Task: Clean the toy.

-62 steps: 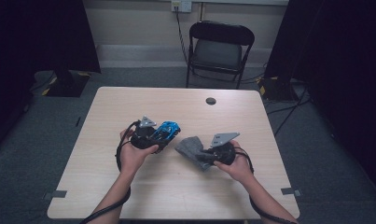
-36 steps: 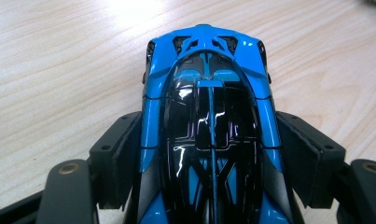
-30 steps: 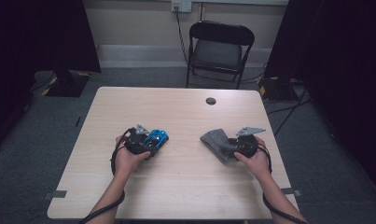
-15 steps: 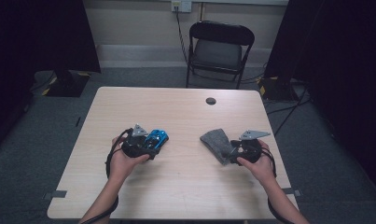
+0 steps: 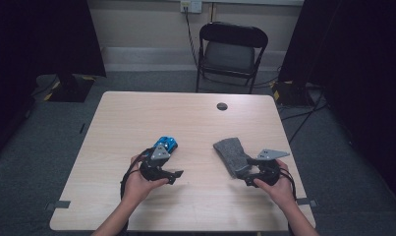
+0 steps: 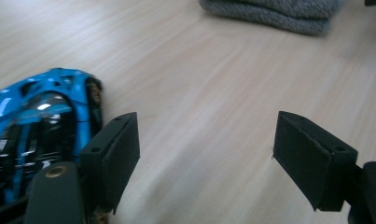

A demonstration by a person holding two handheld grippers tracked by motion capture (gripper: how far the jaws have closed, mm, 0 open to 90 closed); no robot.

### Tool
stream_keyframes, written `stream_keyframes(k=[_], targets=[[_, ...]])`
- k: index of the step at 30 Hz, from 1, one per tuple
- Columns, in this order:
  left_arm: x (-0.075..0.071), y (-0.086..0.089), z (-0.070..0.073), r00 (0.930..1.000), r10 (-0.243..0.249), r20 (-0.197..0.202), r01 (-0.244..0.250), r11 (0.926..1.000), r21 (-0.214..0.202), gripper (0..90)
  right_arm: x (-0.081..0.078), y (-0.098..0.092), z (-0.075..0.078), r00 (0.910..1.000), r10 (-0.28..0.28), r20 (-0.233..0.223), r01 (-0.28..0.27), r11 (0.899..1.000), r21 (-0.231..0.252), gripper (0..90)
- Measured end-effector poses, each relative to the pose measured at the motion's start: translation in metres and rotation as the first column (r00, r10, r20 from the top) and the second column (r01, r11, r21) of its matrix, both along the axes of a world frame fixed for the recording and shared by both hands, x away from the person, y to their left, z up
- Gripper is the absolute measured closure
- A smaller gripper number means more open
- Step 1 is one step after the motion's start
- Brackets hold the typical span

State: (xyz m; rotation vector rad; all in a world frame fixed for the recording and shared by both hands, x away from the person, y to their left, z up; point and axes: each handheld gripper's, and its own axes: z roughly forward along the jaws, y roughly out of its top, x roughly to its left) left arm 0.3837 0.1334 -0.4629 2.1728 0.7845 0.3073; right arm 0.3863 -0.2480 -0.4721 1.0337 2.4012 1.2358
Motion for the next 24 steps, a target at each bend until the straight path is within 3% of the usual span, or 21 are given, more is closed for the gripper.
stream_keyframes(k=[4, 13, 24], targets=[[-0.005, -0.008, -0.005, 0.9996, -0.024, -0.011, 0.025, 0.9995, 0.022, 24.5, -0.005, -0.007, -0.006, 0.9999, -0.012, -0.008, 0.011, 1.000, -0.011, 19.0], [-0.014, -0.019, -0.011, 0.9970, -0.074, -0.021, 0.074, 0.9971, 0.017, 22.8, -0.013, -0.022, -0.008, 0.9996, -0.022, -0.017, 0.022, 0.999, -0.026, 17.9], [-0.023, -0.028, -0.025, 0.9916, -0.127, -0.025, 0.128, 0.9900, 0.060, 22.0, -0.034, -0.029, -0.024, 0.9989, 0.010, -0.045, -0.014, 0.995, -0.097, 16.6]])
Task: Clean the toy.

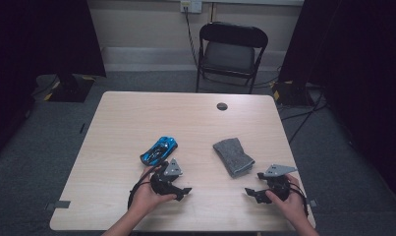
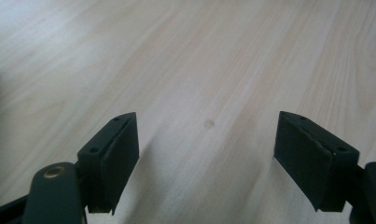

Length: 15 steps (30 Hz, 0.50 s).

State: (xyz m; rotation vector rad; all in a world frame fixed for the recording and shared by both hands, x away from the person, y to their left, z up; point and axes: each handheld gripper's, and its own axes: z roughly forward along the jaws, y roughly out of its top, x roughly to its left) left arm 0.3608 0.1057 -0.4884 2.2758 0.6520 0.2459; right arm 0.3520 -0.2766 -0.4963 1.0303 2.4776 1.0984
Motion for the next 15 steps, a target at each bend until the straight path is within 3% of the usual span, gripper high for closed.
stream_keyframes(k=[4, 5, 8, 15], targets=[[-0.002, -0.002, -0.003, 0.9998, -0.017, 0.011, 0.017, 0.9996, 0.022, 21.8, -0.003, 0.001, -0.002, 0.9996, 0.014, 0.023, -0.013, 1.000, -0.027, 15.7], [-0.002, -0.003, -0.006, 0.9996, -0.028, 0.003, 0.028, 0.9992, 0.027, 20.4, -0.005, 0.002, -0.005, 0.9993, 0.003, 0.036, -0.003, 1.000, -0.009, 14.3], [-0.003, -0.004, -0.009, 0.9992, -0.039, -0.001, 0.039, 0.9992, 0.007, 16.3, -0.007, 0.004, -0.005, 0.9986, 0.017, 0.051, -0.015, 0.999, -0.035, 13.7], [-0.002, -0.004, -0.011, 0.9985, -0.055, 0.004, 0.055, 0.9984, -0.011, 12.9, -0.007, 0.003, -0.005, 0.9986, 0.020, 0.049, -0.019, 0.999, -0.031, 13.7]])
